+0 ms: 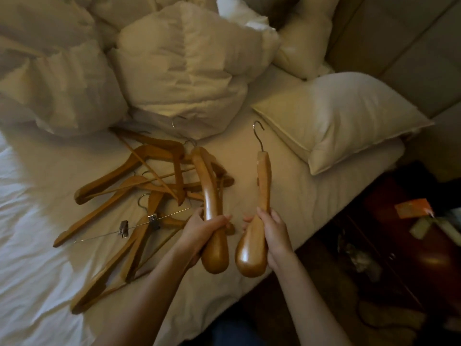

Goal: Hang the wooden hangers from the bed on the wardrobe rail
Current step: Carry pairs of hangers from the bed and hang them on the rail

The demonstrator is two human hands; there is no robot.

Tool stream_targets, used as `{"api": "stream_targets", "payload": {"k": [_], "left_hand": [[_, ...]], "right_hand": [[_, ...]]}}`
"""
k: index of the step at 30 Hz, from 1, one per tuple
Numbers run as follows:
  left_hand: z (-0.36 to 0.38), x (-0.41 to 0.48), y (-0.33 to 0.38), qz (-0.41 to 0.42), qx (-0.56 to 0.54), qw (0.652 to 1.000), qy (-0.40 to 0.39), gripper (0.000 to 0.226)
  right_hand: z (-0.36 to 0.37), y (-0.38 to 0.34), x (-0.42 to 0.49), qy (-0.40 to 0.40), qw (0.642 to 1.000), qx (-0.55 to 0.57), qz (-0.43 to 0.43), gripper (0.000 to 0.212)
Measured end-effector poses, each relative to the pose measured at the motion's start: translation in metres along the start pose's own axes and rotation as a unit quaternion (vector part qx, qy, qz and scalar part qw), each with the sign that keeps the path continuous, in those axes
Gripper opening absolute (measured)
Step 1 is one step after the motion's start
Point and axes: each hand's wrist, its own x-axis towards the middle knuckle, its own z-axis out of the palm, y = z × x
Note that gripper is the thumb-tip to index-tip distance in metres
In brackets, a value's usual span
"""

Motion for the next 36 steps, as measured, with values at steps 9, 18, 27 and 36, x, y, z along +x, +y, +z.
{"api": "stream_targets", "payload": {"k": [9, 18, 27, 36], "left_hand": [[-0.005, -0.036, -0.018, 0.031, 0.111, 0.993, -0.039, 0.060], [0.027, -0.057, -0.034, 0.056, 0.217, 0.972, -0.070, 0.040], [0.109, -0.061, -0.057, 0.057, 0.295, 0.949, -0.095, 0.033], [0.225, -0.072, -0.125, 0.016, 0.369, 0.915, -0.158, 0.027]], "right_hand": [[-0.012, 0.039, -0.042, 0.086, 0.996, 0.019, -0.011, 0.050], [-0.053, 0.065, -0.072, 0.100, 0.994, 0.029, -0.018, 0.044], [-0.138, 0.078, -0.089, 0.168, 0.982, 0.081, -0.029, 0.040], [-0.262, 0.121, -0.105, 0.191, 0.963, 0.189, -0.022, 0.029]]}}
